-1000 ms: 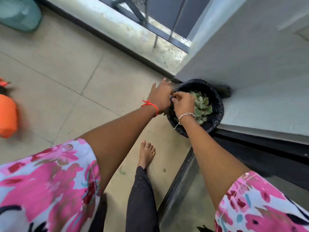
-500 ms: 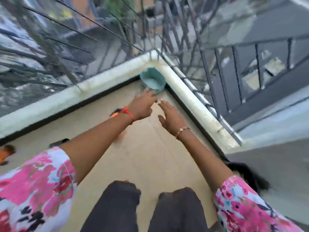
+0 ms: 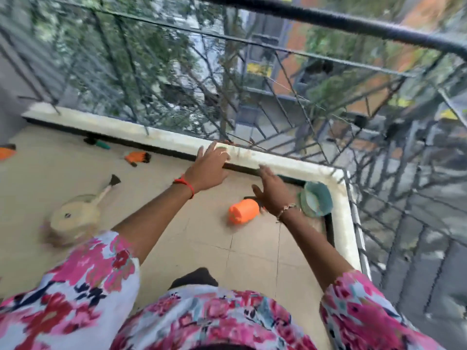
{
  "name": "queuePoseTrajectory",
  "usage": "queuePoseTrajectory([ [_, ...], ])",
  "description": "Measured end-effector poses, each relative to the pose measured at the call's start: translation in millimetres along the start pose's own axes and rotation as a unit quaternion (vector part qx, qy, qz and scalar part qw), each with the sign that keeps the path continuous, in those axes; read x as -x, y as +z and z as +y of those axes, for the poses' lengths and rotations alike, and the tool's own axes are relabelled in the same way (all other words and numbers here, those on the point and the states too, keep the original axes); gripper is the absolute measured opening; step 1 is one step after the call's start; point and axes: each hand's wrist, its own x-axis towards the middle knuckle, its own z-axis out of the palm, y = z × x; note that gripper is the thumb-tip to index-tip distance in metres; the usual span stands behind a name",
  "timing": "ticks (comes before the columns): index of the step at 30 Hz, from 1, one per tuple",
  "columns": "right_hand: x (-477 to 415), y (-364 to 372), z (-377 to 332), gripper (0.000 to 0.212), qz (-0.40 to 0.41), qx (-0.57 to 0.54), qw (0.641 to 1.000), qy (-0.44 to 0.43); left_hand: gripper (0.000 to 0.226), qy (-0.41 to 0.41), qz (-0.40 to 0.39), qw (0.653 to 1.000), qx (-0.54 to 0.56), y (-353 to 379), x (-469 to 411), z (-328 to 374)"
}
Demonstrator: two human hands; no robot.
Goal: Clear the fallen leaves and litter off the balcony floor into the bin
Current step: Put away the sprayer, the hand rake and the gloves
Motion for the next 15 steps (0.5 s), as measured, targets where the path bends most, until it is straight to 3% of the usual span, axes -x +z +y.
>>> queuePoseTrajectory([
  [8,-15.9,17.2,-65.1,0.049,-0.072,0.01,0.981,-0.178,0.044,-0.192,0.013,0.981,0.038,4.6,110.0,-50.7],
  [15,-59.5,37.4,-117.5,0.039,-0.115,0.035,0.96,-0.252,0.043,-0.285,0.012,0.957,0.054,16.5,138.2,-103.8],
])
